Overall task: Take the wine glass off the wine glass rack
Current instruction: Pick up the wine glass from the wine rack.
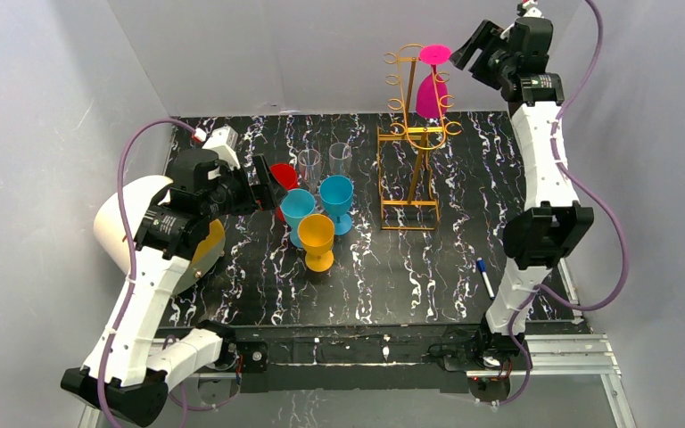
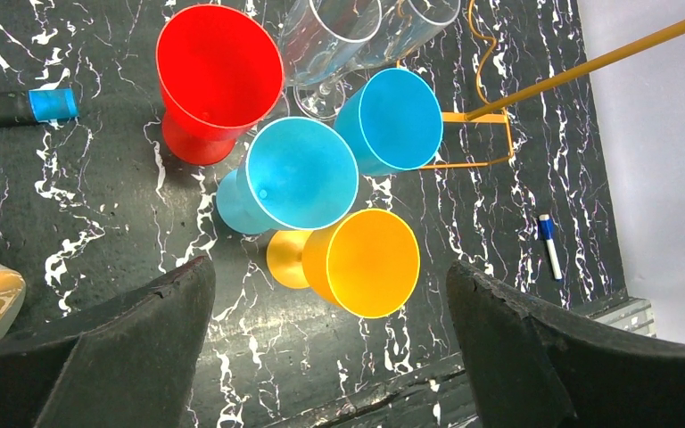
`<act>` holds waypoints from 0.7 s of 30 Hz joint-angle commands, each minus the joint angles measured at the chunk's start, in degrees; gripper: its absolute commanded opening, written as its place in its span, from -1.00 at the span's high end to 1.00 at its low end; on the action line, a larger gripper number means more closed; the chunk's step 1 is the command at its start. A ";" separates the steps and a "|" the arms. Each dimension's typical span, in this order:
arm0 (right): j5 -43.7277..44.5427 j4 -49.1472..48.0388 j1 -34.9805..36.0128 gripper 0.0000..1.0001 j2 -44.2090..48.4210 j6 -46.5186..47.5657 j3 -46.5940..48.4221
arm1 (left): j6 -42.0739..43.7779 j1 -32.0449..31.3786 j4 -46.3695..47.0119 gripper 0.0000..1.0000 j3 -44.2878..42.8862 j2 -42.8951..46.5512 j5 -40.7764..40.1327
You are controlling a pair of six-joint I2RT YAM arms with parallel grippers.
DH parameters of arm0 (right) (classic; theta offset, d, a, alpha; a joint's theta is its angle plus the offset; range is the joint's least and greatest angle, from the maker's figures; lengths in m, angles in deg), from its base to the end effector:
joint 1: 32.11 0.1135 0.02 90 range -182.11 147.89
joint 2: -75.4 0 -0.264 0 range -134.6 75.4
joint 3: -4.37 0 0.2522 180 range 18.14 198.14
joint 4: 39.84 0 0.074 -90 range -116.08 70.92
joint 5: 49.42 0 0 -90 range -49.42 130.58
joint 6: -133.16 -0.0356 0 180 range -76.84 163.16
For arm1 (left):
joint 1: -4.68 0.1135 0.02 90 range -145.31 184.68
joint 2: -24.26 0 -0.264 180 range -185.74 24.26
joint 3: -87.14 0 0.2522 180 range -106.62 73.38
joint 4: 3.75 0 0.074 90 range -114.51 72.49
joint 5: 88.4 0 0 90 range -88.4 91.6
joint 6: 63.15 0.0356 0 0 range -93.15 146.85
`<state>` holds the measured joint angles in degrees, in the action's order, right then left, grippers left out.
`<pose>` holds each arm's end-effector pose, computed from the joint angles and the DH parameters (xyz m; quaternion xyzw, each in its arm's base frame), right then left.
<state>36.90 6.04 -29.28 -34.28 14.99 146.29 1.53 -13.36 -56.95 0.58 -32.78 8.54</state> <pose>0.4280 0.0234 0.4708 0.1530 0.7709 0.1894 0.5886 0.1850 -0.0648 0.4154 -0.0200 0.8360 -0.2488 0.4886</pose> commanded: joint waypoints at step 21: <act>-12.85 -14.76 -1.51 -0.28 -11.98 -17.33 8.92 | -1.21 0.33 0.90 -0.97 -0.85 2.10 -0.77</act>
<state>25.36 -6.51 -30.57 -43.33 1.31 151.60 0.96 -13.36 -56.79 0.47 -32.54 8.03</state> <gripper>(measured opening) 0.642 0.983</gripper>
